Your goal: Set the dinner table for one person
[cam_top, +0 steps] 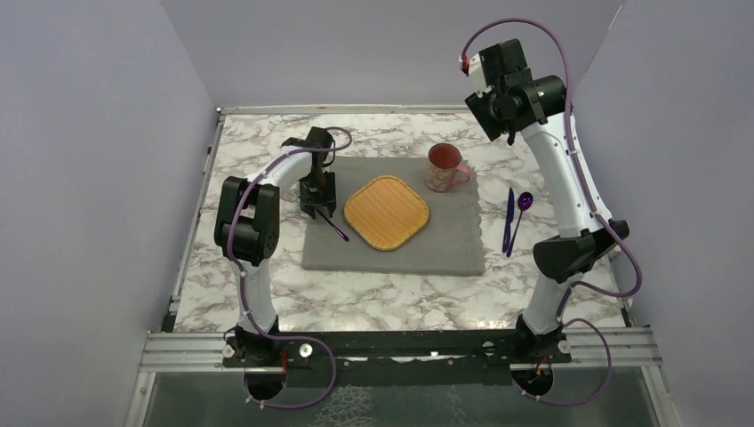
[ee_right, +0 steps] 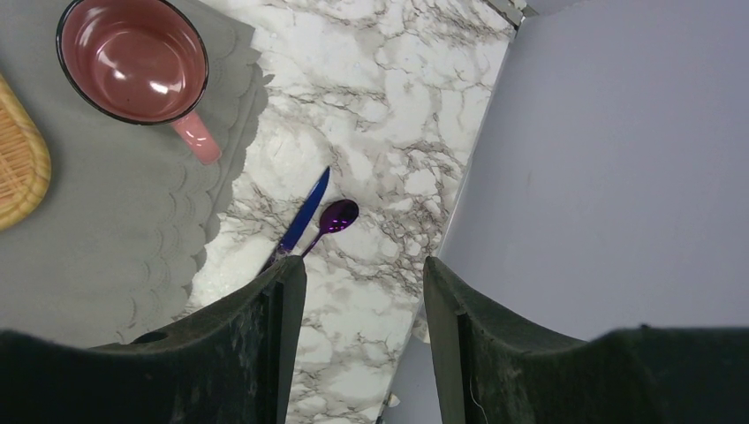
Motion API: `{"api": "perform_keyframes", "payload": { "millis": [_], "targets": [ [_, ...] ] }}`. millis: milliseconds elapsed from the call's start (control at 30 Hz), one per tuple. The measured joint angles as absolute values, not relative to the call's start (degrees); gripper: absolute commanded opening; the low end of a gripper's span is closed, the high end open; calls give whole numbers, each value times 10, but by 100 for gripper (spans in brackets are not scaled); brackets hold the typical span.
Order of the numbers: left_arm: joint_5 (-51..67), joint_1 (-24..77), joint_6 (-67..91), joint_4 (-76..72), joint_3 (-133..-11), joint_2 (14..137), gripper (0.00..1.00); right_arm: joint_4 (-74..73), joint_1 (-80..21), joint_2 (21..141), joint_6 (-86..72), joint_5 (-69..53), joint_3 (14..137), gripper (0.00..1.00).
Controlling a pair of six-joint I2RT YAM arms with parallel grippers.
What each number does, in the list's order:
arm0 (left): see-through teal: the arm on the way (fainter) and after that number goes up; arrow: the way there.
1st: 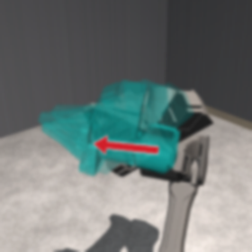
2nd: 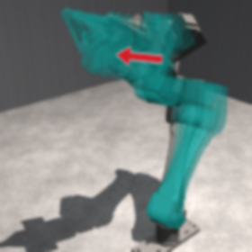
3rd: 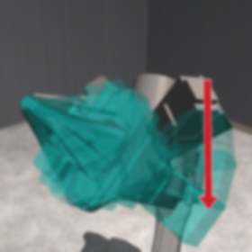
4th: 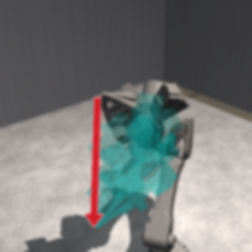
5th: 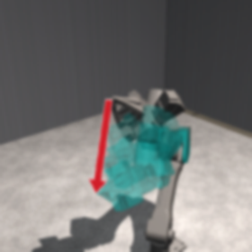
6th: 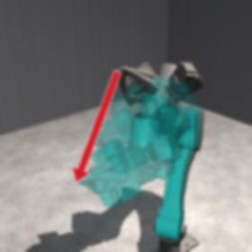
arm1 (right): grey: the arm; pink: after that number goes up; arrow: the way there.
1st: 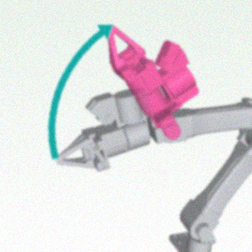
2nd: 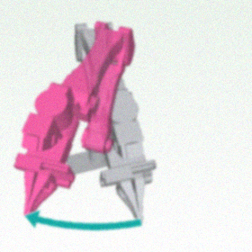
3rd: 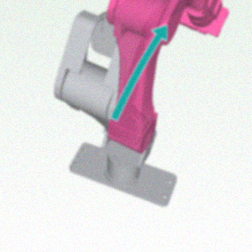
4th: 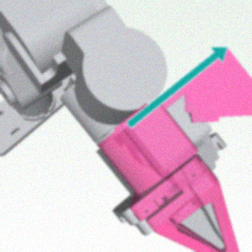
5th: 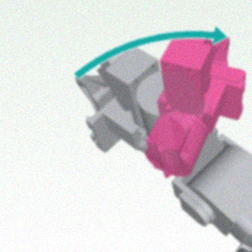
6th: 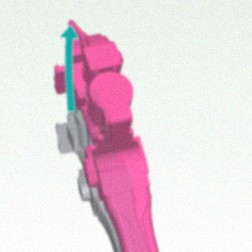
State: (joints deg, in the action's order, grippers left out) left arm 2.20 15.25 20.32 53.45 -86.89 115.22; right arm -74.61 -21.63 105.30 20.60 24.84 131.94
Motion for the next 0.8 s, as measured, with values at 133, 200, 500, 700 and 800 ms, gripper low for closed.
{"api": "perform_keyframes", "payload": {
  "millis": [133, 200, 500, 700, 800],
  "targets": [
    [23, 152, 204, 534, -870, 1145, 49, -746, -216, 1052, 206, 248, 1319, 55],
    [23, 152, 204, 535, -870, 1145, 49, -746, -216, 1050, 206, 248, 1319, 55],
    [21, 153, 204, 535, -912, 1153, 49, -743, -216, 1032, 206, 248, 1312, 55],
    [19, 159, 204, 530, -917, 1170, 48, -742, -216, 1027, 206, 249, 1305, 55],
    [19, 163, 204, 531, -909, 1171, 48, -742, -216, 1025, 206, 251, 1300, 55]
  ]
}}
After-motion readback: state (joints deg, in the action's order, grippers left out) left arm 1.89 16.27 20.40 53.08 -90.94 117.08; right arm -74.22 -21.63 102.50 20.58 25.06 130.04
